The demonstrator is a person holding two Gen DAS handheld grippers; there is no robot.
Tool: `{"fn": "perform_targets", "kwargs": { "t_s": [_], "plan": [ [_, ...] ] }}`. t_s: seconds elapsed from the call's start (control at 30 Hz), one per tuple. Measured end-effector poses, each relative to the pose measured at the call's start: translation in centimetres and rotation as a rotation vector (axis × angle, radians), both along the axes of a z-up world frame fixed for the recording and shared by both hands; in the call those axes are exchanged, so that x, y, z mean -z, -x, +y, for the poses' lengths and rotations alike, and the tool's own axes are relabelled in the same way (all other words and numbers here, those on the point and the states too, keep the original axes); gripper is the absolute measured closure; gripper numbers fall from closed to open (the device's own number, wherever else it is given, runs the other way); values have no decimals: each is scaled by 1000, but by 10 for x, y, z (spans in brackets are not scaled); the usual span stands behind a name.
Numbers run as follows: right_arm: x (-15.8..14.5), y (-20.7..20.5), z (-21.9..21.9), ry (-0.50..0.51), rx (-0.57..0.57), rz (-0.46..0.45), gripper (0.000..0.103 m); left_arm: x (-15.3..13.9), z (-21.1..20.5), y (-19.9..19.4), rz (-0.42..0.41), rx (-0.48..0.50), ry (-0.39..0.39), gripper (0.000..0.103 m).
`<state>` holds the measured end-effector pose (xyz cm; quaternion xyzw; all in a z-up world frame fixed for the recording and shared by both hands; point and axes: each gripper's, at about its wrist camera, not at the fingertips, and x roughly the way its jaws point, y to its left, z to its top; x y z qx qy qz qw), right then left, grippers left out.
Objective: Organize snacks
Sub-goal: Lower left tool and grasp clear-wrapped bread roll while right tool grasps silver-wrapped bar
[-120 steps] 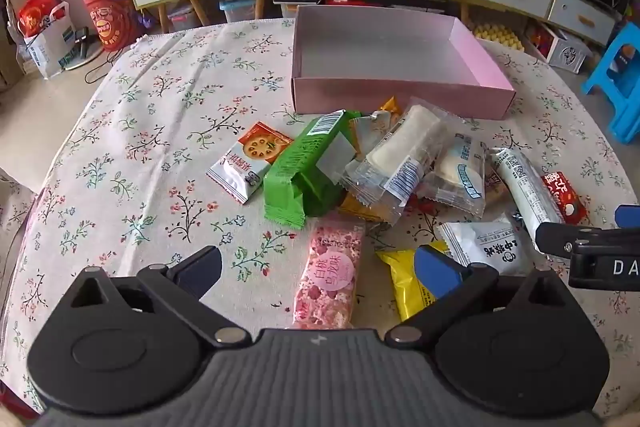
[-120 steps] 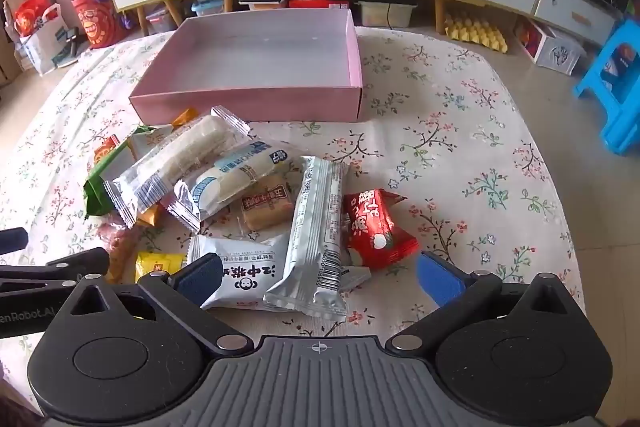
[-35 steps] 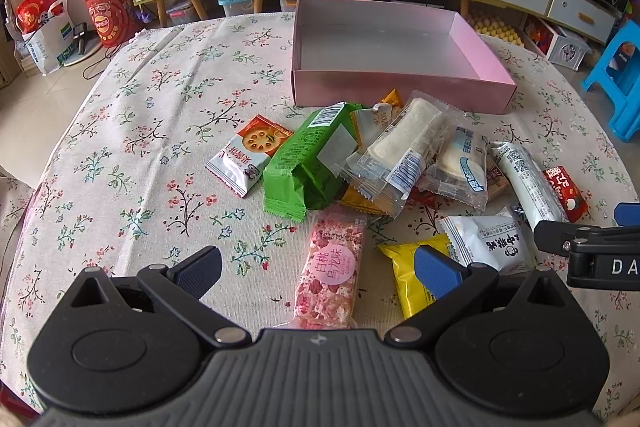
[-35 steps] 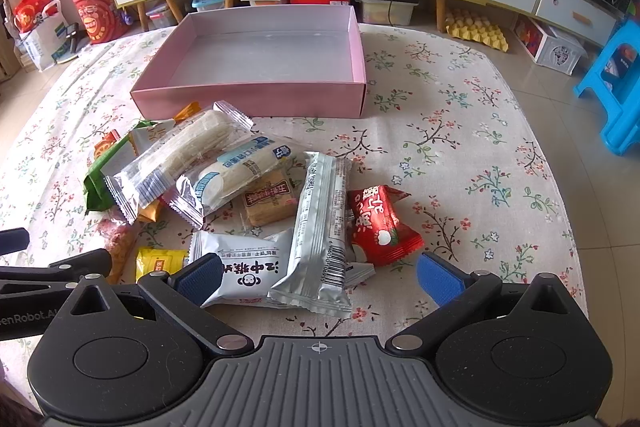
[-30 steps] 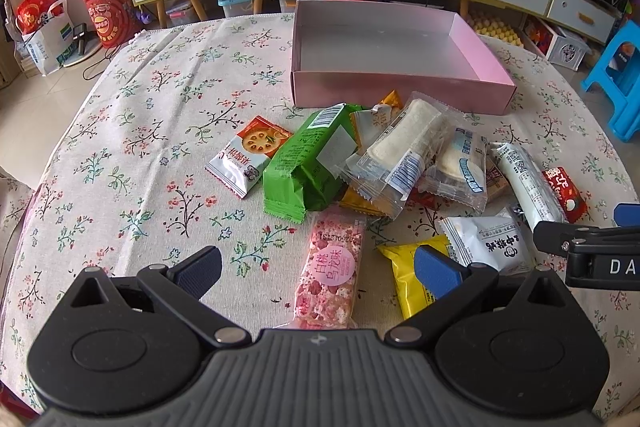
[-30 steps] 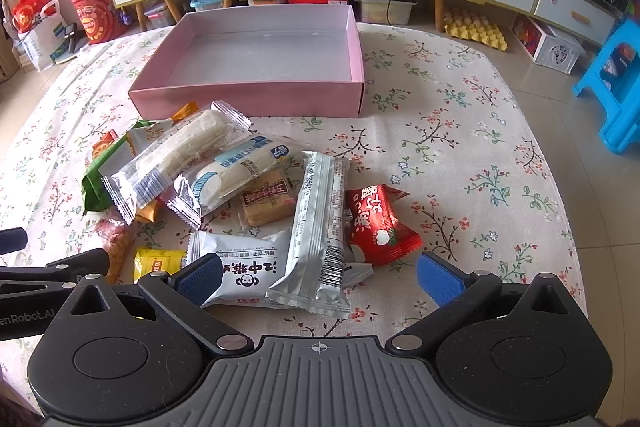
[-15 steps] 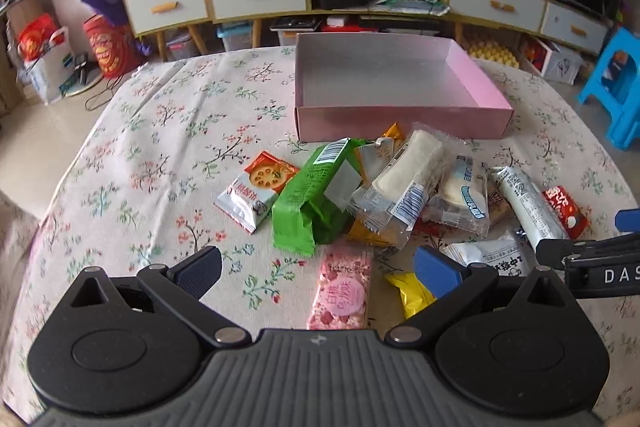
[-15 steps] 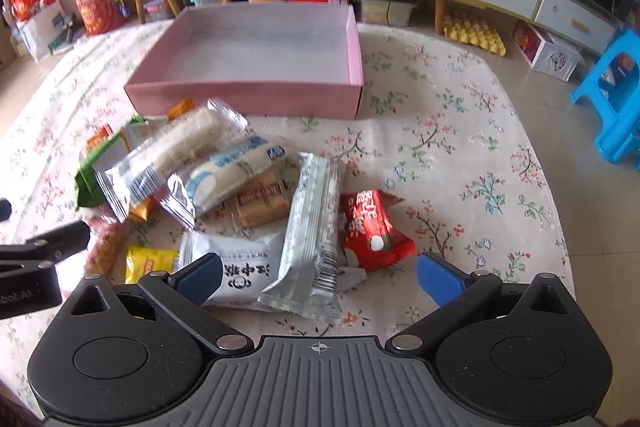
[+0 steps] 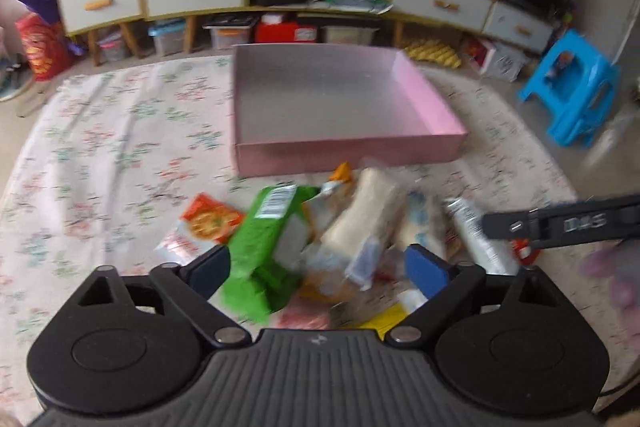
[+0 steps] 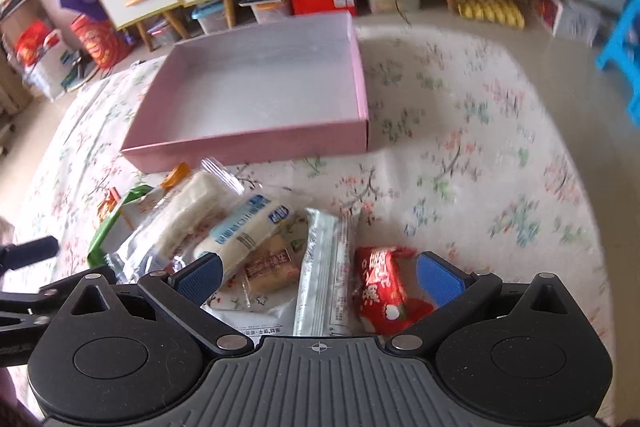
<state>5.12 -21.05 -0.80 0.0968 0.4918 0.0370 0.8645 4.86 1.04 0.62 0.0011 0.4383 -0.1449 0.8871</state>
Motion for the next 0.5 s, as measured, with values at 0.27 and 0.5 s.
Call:
{"fn": "perform_targets", "kwargs": {
  "t_s": [0.27, 0.5],
  "plan": [
    [16, -15, -27, -231, 83, 63, 3, 1, -14, -22, 8, 128, 118, 42],
    [13, -22, -31, -262, 86, 35, 20, 15, -19, -41, 54, 151, 130, 61]
  ]
}}
